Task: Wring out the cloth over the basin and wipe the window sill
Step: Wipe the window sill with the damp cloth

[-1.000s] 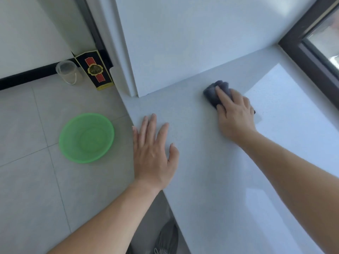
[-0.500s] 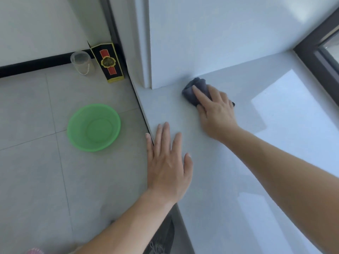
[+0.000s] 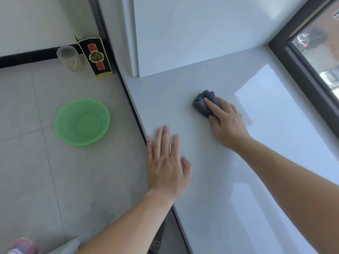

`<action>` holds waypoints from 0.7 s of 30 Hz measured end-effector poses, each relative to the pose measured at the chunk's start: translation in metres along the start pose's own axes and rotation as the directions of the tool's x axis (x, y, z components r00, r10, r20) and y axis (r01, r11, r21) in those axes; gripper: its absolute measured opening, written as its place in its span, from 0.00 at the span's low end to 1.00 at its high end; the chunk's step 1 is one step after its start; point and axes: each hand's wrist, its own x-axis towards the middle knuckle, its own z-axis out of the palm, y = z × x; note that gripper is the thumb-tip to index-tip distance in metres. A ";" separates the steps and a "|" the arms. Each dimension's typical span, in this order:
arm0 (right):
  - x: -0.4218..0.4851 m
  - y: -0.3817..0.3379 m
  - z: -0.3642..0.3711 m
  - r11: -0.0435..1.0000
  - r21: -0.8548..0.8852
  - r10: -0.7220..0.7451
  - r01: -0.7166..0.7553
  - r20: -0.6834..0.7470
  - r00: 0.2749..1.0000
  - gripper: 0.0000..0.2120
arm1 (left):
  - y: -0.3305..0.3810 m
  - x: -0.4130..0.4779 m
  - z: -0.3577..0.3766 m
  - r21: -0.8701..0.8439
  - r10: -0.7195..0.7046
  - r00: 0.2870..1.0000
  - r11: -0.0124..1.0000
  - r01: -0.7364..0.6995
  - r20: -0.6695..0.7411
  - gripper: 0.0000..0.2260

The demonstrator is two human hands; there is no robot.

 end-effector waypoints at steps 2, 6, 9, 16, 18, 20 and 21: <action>0.005 0.007 0.000 0.938 0.077 0.343 -0.338 -0.082 0.936 0.25 | 0.001 0.001 0.002 0.004 -0.005 1.000 1.000 0.005 -0.006 0.27; -0.013 -0.038 0.022 0.992 0.046 0.122 -0.118 -0.091 0.988 0.25 | 0.001 0.001 0.004 0.006 -0.009 1.000 1.000 0.010 -0.029 0.27; -0.029 -0.032 0.022 0.947 -0.022 -0.321 0.322 0.034 0.947 0.23 | -0.001 0.001 0.005 0.018 -0.010 0.999 1.000 0.010 -0.038 0.27; 0.069 -0.023 0.016 0.977 0.061 0.208 -0.204 -0.083 0.975 0.24 | 0.001 0.001 0.007 0.032 -0.005 0.999 0.999 0.007 -0.053 0.27; 0.078 -0.059 0.028 0.999 0.053 0.010 -0.008 -0.035 0.999 0.24 | 0.002 0.000 0.007 0.035 -0.012 0.999 0.999 0.014 -0.048 0.27; 0.076 -0.081 0.038 0.940 0.062 -0.338 0.335 0.053 0.940 0.25 | 0.003 -0.001 0.006 0.033 -0.005 0.998 0.999 0.007 -0.055 0.27; 0.076 -0.081 0.039 0.901 0.069 -0.434 0.429 0.100 0.895 0.25 | 0.003 -0.001 0.006 0.026 -0.003 0.998 1.000 0.005 -0.056 0.27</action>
